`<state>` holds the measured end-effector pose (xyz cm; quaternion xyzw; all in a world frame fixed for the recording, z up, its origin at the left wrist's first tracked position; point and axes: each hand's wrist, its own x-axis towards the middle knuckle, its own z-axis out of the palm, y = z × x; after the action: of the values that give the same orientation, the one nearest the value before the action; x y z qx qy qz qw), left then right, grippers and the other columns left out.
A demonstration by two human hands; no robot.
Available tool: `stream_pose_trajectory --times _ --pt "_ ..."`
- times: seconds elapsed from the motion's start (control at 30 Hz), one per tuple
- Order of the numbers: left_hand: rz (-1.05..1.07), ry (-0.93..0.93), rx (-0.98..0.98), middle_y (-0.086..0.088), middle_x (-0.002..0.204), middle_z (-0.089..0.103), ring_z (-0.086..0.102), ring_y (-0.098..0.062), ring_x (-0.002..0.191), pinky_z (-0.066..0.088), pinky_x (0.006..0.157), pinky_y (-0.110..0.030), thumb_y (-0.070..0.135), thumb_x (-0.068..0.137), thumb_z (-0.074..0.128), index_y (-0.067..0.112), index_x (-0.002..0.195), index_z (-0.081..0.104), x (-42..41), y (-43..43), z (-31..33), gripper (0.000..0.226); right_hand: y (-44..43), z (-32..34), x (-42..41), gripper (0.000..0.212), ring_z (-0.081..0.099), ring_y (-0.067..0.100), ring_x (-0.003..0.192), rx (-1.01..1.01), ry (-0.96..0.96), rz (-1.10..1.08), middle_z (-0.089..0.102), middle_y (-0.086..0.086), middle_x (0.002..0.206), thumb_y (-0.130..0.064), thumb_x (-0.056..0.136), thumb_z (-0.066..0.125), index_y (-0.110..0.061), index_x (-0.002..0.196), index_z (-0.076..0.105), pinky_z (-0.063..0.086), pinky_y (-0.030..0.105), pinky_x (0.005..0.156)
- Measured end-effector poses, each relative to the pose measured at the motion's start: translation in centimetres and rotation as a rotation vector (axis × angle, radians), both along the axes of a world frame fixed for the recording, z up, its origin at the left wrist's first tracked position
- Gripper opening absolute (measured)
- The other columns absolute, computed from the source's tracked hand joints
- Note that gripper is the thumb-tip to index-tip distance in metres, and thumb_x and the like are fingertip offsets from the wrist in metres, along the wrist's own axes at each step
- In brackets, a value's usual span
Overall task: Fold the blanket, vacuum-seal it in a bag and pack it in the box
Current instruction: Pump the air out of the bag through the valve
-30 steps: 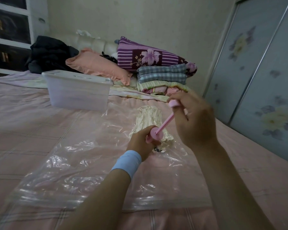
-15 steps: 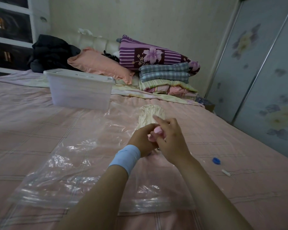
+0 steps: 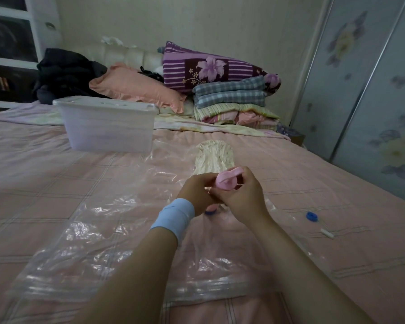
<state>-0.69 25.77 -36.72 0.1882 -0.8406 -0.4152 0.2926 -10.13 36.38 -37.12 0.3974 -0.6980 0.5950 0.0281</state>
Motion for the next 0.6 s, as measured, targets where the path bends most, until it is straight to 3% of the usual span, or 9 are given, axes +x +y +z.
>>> stream_pose_trajectory --times 0.1,0.23,0.37,0.47,0.6 --pt "0.068 0.086 0.04 0.015 0.084 0.067 0.062 -0.003 0.08 0.047 0.069 -0.012 0.017 0.061 0.083 0.03 0.083 0.059 -0.2 0.1 -0.4 0.036 0.3 0.5 -0.3 0.046 0.069 0.005 0.094 0.042 0.013 0.075 0.073 -0.018 0.096 -0.016 0.064 0.092 -0.04 0.094 0.069 0.059 0.039 0.086" --pt "0.045 0.064 0.049 0.009 0.097 0.065 0.062 -0.009 0.089 0.05 0.071 -0.021 0.019 0.064 0.08 0.025 0.095 0.054 -0.6 0.0 -0.7 0.04 0.6 0.6 -0.4 0.047 0.069 0.005 0.095 0.039 0.021 0.117 0.074 -0.015 0.1 -0.013 0.071 0.089 -0.043 0.099 0.066 0.06 0.035 0.086" --pt "-0.079 -0.038 -0.006 0.012 0.1 0.068 0.063 -0.012 0.094 0.051 0.078 -0.022 0.015 0.074 0.072 0.035 0.115 0.063 -0.6 -0.5 -1.4 0.047 0.4 0.5 -0.7 0.067 0.067 0.008 0.097 0.071 -0.08 0.07 0.069 -0.01 0.105 -0.024 0.053 0.1 -0.027 0.107 0.06 0.059 0.037 0.084" --pt "-0.012 -0.026 0.012 0.013 0.093 0.069 0.063 -0.012 0.089 0.046 0.072 -0.018 0.018 0.072 0.076 0.031 0.106 0.066 -0.6 -0.4 -1.4 0.037 0.5 0.6 -0.9 0.062 0.068 0.004 0.095 0.074 -0.078 0.09 0.072 -0.011 0.102 -0.02 0.056 0.1 -0.026 0.107 0.064 0.06 0.039 0.086" --pt "0.039 -0.021 0.059 0.009 0.094 0.062 0.059 -0.009 0.081 0.042 0.055 -0.01 0.023 0.068 0.081 0.023 0.102 0.055 -0.7 -0.3 -1.0 0.043 0.4 0.5 -0.9 0.058 0.07 0.011 0.101 0.072 -0.039 0.13 0.073 -0.009 0.106 -0.01 0.068 0.091 -0.026 0.117 0.064 0.057 0.049 0.091"
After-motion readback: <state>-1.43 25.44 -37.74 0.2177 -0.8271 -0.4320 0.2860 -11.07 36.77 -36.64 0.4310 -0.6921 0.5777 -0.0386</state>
